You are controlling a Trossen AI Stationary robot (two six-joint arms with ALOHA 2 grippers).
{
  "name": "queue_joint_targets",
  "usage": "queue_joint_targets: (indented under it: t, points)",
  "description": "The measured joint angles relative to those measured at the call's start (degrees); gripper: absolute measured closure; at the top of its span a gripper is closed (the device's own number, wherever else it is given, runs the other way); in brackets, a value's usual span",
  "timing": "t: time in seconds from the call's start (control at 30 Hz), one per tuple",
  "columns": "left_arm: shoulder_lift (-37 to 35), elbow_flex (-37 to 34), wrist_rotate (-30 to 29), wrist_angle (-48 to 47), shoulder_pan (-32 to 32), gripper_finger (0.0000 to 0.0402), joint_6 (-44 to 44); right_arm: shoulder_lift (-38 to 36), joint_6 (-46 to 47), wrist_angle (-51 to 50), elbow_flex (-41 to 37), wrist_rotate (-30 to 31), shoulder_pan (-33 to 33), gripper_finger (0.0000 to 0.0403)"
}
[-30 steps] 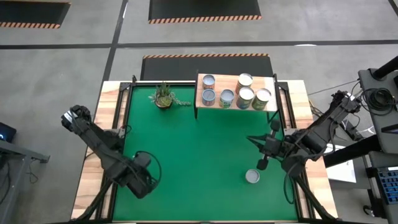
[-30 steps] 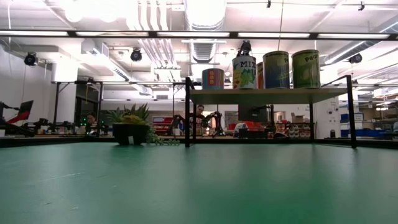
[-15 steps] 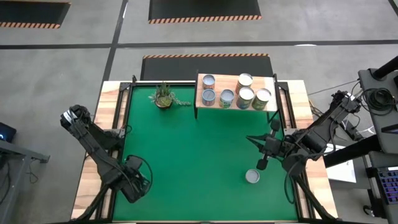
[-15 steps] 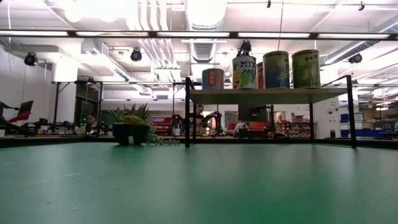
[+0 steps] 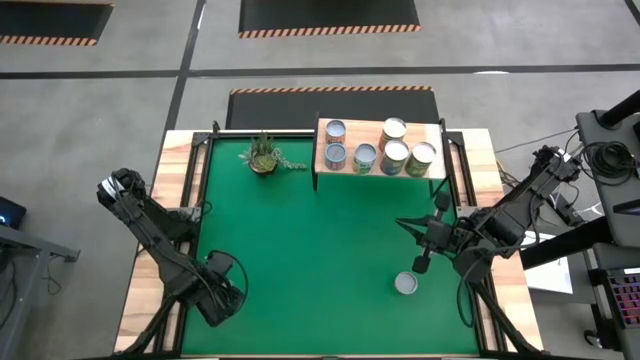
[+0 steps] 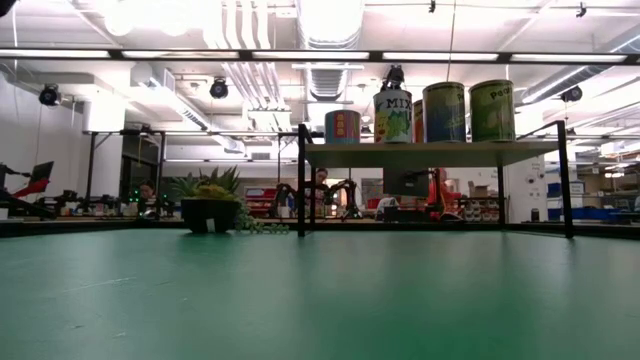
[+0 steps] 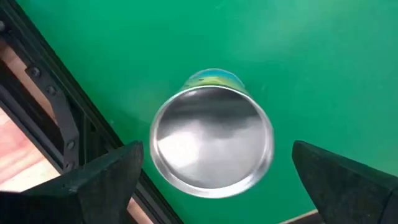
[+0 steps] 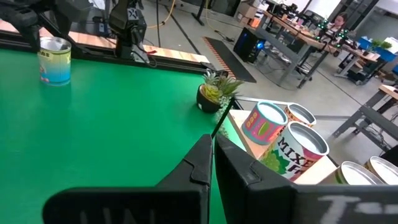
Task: Pick and place cans onto a shelf
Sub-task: Put the canned cherries on the shelf
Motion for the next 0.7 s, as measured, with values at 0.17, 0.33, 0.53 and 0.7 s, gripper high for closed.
queue_joint_targets:
  t: [0.17, 0.33, 0.53, 0.7]
  points:
    - [0.0, -0.8, 0.0, 0.0, 0.0, 0.0009, -0.1, 0.0, -0.7, 0.0, -0.1, 0.0, 0.0, 0.0394]
    - [0.0, -3.3, 0.0, 0.1, 0.0, 0.0010, -0.1, 0.0, -1.2, 0.0, -0.1, 0.0, 0.0, 0.0394]
    - [0.0, -7.6, 1.8, 6.3, 0.0, 0.0050, 1.0, 0.0, -1.0, 0.0, -0.1, 0.0, 0.0, 0.0394]
    - [0.0, -7.6, 1.8, 7.7, 0.8, 0.0113, 2.3, 0.0, -1.0, 0.0, -0.1, 0.0, 0.0, 0.0394]
